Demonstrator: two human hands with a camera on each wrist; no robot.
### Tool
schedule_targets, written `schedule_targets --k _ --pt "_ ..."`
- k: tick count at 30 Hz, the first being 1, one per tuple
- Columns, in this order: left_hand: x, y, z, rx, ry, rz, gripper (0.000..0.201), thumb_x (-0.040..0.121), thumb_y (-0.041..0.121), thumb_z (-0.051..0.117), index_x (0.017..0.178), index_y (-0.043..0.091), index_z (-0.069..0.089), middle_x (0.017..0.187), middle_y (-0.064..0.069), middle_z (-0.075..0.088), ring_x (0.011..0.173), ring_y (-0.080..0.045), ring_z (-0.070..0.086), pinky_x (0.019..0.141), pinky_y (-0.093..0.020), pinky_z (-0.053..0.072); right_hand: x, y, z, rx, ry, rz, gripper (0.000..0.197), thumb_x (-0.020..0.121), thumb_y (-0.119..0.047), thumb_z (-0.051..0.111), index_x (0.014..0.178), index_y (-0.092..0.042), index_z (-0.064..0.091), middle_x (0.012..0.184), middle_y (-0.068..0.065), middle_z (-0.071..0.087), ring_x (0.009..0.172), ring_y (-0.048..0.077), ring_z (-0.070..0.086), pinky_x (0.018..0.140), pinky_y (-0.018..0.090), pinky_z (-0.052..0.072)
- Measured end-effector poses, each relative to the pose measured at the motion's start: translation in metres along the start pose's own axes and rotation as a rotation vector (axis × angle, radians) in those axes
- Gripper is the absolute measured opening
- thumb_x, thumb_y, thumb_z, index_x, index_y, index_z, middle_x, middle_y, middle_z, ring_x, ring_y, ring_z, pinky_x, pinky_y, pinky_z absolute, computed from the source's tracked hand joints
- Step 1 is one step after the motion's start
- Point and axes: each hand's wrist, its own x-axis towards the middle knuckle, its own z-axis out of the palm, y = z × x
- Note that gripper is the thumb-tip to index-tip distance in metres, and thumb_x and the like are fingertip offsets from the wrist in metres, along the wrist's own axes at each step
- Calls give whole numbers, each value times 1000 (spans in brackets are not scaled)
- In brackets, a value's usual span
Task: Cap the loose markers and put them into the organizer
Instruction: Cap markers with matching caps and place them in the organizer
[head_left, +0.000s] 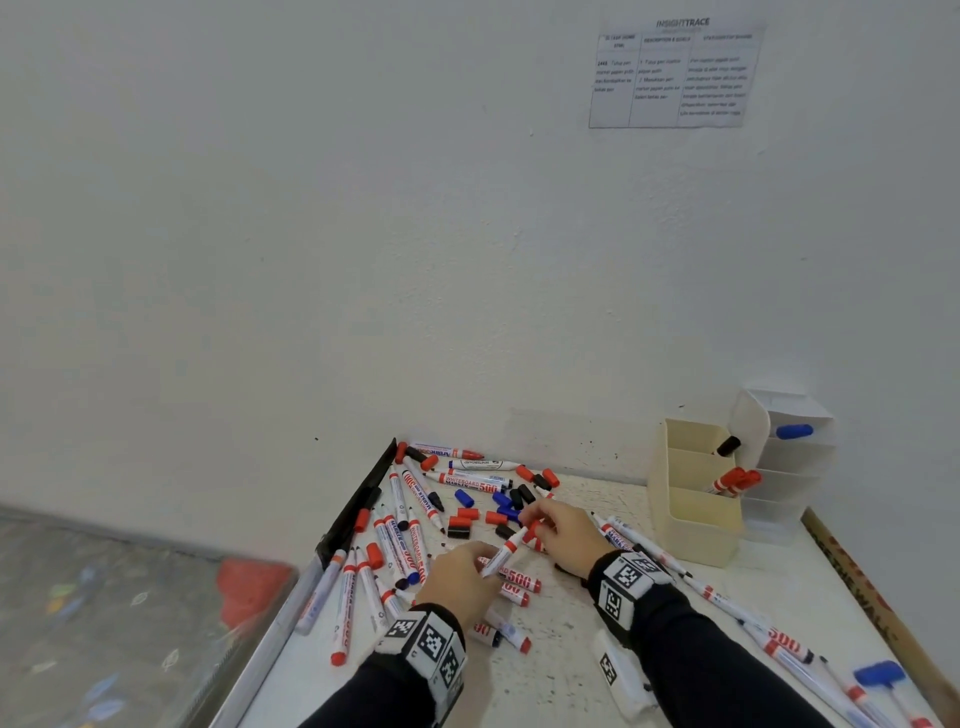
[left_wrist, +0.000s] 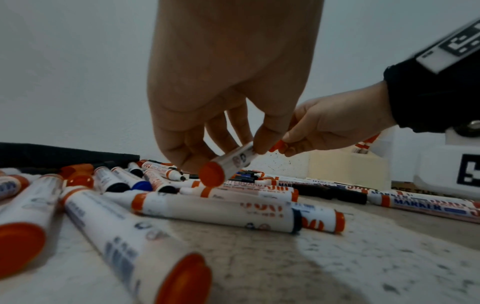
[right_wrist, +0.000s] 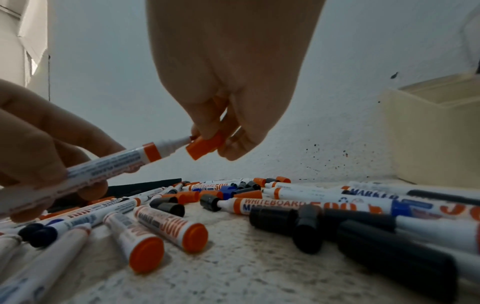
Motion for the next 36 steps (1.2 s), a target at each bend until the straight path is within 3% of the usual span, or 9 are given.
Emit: schedule_targets --k 3,9,13,17,21,24,27,33,36 --pt "-3 9 8 -32 -19 62 36 90 19 53 126 27 54 101 7 59 70 -3 55 64 -15 49 -10 4 -4 22 -48 5 26 93 -5 47 112 -16 60 105 -6 57 88 -2 52 69 4 39" --pt "-7 24 22 -38 20 76 39 92 16 48 130 25 51 101 6 57 65 -3 51 60 -14 46 -25 13 -26 138 255 36 20 94 -4 45 104 -15 58 95 -7 58 81 -4 53 72 7 42" --pt "-10 29 29 -22 15 73 40 92 15 49 131 26 50 103 7 55 67 -2 51 72 -20 52 -37 21 -40 172 213 32 25 93 -1 43 93 -22 58 99 -1 63 96 12 57 90 23 43" --pt "-13 33 33 -15 4 101 42 92 13 49 133 24 48 119 1 59 66 -1 50 64 -12 47 -47 32 -47 180 219 27 28 93 -3 45 88 -29 56 96 -3 64 98 15 59 90 24 46" --pt "-15 38 42 0 -40 172 38 93 13 47 129 25 53 107 3 62 67 -1 49 58 -10 39 -55 36 -48 163 87 10 28 91 -5 50 88 -32 59 99 -1 65 98 14 61 91 26 48" --pt "-17 45 49 -78 -68 194 34 97 16 39 128 19 54 90 4 58 62 -2 45 54 -12 35 -60 37 -51 154 103 31 11 93 -20 51 92 -23 61 86 -3 62 77 10 58 72 20 47" --pt "-25 56 54 -162 -107 271 29 94 28 49 121 19 55 86 11 55 70 0 48 58 -11 36 -64 41 -56 67 140 124 40 96 -43 36 69 -18 52 64 -2 47 59 12 44 62 24 37" --pt "-28 74 66 -65 -160 357 20 98 28 41 93 18 57 69 7 49 63 -8 45 65 -25 42 -70 39 -65 21 172 186 50 97 -44 31 55 -19 40 54 -1 37 51 13 35 58 28 31" --pt "-29 87 64 -328 -363 195 27 100 30 33 87 16 51 63 5 39 44 -7 31 43 -20 28 -74 42 -69 126 197 166 46 98 -38 33 56 -19 39 53 -1 36 50 12 34 57 28 30"
